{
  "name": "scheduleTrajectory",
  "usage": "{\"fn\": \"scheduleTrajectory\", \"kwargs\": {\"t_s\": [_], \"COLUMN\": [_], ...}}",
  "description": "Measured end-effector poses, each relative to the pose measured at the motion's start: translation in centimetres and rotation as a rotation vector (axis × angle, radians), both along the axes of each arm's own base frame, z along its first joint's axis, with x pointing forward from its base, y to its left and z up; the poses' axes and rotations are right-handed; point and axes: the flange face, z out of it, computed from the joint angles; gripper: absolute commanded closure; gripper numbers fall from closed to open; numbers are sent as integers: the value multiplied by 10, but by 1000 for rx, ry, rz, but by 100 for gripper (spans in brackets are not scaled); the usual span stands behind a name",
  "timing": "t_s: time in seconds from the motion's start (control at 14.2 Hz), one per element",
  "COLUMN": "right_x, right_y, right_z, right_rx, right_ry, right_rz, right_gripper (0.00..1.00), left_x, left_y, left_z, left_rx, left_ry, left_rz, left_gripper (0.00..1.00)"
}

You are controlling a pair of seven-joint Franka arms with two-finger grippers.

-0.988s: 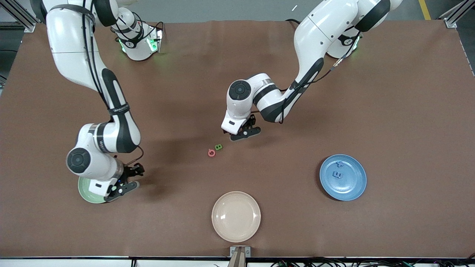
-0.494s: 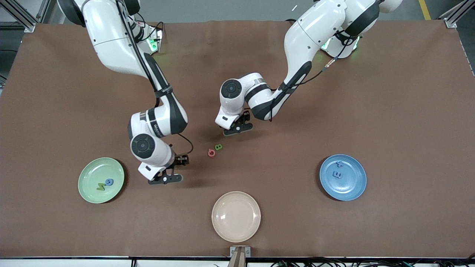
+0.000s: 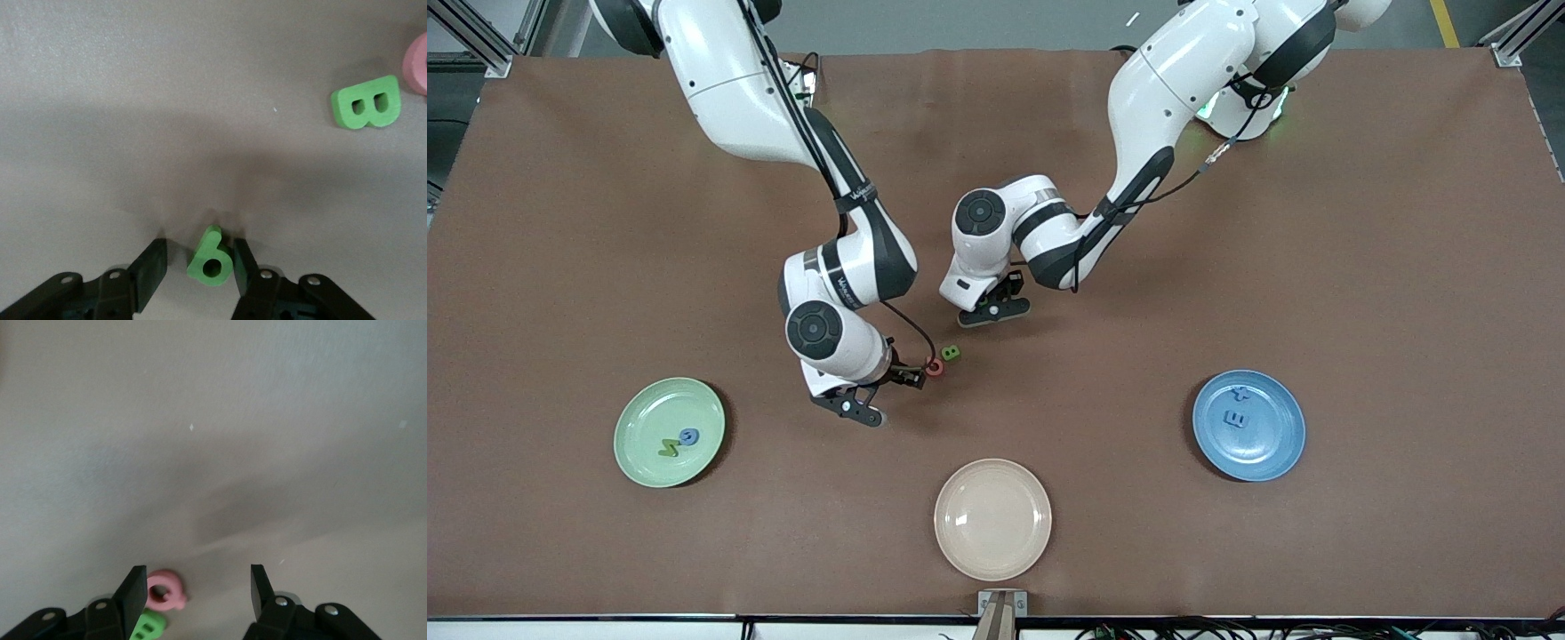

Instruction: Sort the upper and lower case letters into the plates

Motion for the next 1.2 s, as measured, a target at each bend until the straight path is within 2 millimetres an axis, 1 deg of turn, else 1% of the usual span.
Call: {"fn": "scheduleTrajectory", "kwargs": {"t_s": [0.14,0.28,0.49,0.64,0.78,0.92,1.06,1.2], "right_x": [-7,-11,-10,-10,-10,-10,-9,-11], "right_y": [15,20,18,18,18,18,20,26], "right_z": [-4,-11,-16,-16,-16,-16,-15,-19], "right_rx": [-2,-4,-9,-9,-9,-8,-3,0], "right_ry": [0,3,7,6,6,5,-8,-21], "right_rz": [-31,-51,-60,-60,-61,-61,-70,-84], "right_gripper": [29,29,29,29,29,29,29,29], "left_x": [2,4,5,15,41,72,106,138], "left_y": [-1,-1,0,8,35,67,100,139], "left_z": [4,4,4,5,9,23,46,73], "left_rx": [-4,-4,-4,15,69,104,127,144], "left_ry": [-5,-9,-9,-4,6,3,-42,-75], "left_rz": [0,0,3,21,63,112,142,129], "left_gripper": [87,98,100,100,100,100,100,100]}}
